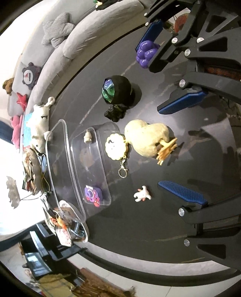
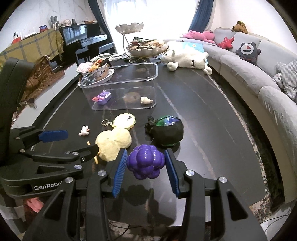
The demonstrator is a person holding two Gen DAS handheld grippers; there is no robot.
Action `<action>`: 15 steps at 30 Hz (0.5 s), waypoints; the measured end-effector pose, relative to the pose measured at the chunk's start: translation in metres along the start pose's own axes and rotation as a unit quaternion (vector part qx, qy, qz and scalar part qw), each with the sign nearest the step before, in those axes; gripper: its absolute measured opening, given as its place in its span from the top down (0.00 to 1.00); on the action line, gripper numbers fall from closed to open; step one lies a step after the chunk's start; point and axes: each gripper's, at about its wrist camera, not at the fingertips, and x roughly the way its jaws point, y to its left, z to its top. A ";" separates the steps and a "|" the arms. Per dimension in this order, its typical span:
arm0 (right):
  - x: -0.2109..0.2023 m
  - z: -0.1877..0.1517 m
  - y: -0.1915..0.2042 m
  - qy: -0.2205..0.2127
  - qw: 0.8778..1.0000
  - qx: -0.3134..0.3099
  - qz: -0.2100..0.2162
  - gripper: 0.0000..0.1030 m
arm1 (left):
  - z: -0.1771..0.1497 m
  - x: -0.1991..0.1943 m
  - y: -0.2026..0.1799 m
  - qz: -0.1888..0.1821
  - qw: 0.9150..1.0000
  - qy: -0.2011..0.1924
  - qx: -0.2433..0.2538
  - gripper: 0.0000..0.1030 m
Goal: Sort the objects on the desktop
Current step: 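Close the left tool around the yellow plush chick while the right tool holds the purple ball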
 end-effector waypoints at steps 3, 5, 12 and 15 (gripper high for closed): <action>0.004 0.004 -0.002 0.001 1.000 -0.003 -0.008 0.61 | 0.006 0.007 -0.001 -0.005 1.000 0.005 0.003 0.31; 0.008 0.006 -0.003 0.002 1.000 -0.004 -0.012 0.61 | 0.010 0.012 -0.001 -0.007 1.000 0.007 0.004 0.31; 0.024 0.010 -0.006 0.014 1.000 -0.003 -0.014 0.61 | 0.018 0.034 0.003 -0.014 0.999 0.029 0.004 0.31; 0.029 0.010 -0.006 0.019 1.000 -0.002 -0.014 0.61 | 0.019 0.041 0.005 -0.016 0.999 0.036 0.004 0.31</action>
